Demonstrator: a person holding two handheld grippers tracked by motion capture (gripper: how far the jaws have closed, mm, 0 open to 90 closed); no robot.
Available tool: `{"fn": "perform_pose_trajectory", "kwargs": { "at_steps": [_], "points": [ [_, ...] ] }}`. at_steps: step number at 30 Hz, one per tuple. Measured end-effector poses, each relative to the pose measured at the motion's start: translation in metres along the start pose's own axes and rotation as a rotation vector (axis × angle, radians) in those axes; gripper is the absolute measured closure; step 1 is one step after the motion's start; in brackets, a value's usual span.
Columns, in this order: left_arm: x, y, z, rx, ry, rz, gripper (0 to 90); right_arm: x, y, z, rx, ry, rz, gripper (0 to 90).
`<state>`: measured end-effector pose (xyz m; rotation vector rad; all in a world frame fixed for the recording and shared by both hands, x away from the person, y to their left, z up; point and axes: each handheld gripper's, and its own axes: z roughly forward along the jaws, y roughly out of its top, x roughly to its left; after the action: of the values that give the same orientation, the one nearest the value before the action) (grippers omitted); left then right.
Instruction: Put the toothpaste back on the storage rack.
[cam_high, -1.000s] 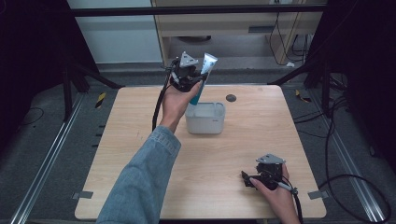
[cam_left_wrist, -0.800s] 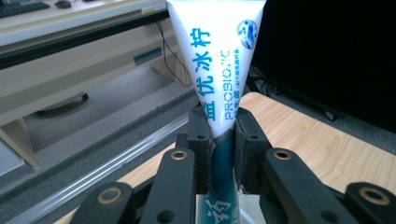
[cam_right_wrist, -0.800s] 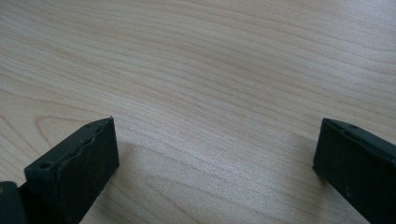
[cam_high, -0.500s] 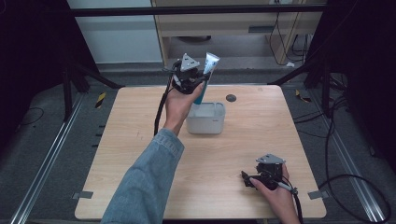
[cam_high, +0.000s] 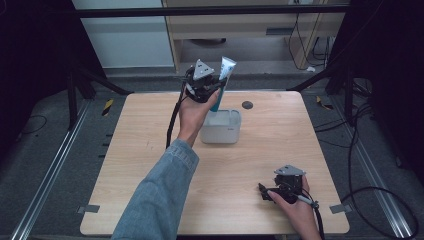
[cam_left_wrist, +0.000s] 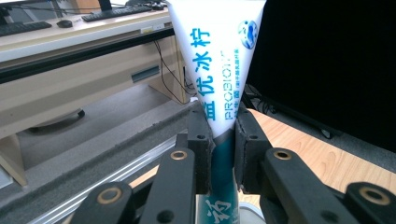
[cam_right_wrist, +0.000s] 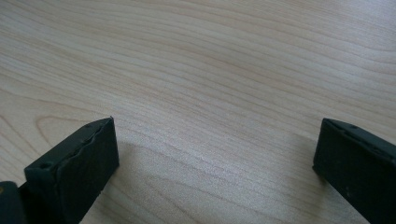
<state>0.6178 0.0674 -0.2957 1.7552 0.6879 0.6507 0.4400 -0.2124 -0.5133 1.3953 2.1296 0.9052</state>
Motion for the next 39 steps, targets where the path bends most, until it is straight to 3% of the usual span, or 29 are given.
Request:
{"fn": "perform_pose_trajectory", "kwargs": {
  "at_steps": [12,34,39],
  "points": [
    [0.003,-0.009,0.004,-0.034,-0.002,0.005,78.6,0.001,0.0,0.0,0.0,0.0,0.002,0.4],
    [0.006,-0.025,0.015,-0.03,-0.006,-0.002,78.5,-0.002,0.003,0.003,0.0,0.008,-0.006,0.4],
    [0.007,-0.032,0.018,-0.031,-0.012,-0.021,78.5,-0.004,0.004,0.004,0.002,0.011,0.002,0.4]
  ]
}}
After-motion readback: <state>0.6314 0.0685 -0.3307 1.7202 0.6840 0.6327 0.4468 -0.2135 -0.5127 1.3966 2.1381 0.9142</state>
